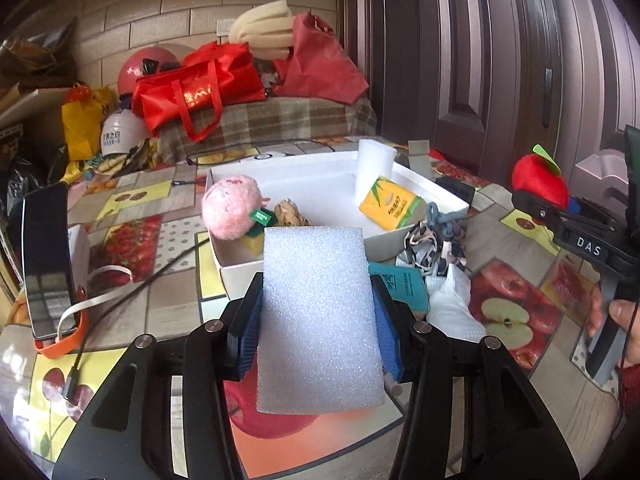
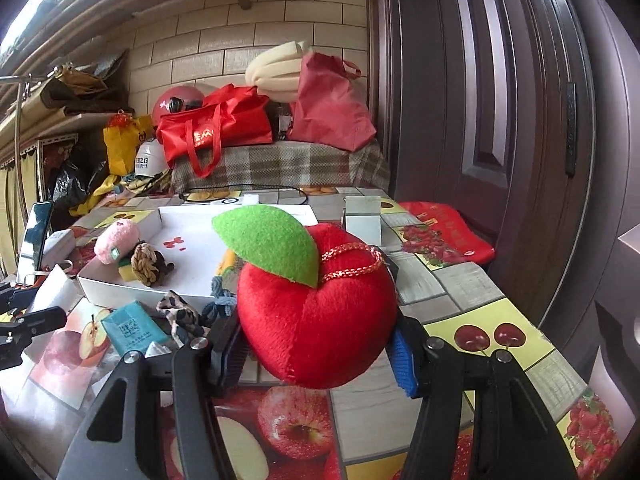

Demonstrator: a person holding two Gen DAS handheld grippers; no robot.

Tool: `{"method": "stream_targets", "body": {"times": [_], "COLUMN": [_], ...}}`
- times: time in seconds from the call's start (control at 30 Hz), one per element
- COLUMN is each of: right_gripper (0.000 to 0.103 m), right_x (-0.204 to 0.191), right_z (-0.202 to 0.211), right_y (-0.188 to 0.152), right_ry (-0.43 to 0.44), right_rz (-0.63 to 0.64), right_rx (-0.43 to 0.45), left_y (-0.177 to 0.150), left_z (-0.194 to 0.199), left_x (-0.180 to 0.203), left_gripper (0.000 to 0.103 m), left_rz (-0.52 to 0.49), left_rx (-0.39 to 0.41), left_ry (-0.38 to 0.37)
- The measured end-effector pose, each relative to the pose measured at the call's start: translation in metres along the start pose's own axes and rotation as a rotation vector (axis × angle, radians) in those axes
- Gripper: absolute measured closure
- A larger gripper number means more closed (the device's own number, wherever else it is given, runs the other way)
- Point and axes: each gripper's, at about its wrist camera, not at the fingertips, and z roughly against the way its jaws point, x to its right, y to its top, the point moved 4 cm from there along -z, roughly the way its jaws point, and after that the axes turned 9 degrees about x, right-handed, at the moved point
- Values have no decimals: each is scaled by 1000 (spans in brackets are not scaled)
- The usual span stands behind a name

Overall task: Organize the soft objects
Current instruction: 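Carry the foam sheet toward the box with left tool while right tool carries apple plush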

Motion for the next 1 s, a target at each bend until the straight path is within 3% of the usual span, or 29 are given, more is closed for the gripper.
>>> {"method": "stream_targets", "body": {"times": [0.23,0.53,1.0], "right_gripper": [43,43,43], "right_x": [-31,-76,-50], "right_z": [3,-1,-19], "right_y": [2,-3,-4], "right_ry": [85,139,88], "right_rz": [-25,37,-94], "right_rx": [21,-3,-33], "left_y": [8,11,17], "left_z": [10,-5,-36], "left_x": [2,2,-19], "left_gripper": [54,54,54], "left_rz": [-17,-2,84], "left_rx": [86,85,45], "left_ry": [48,73,90]}}
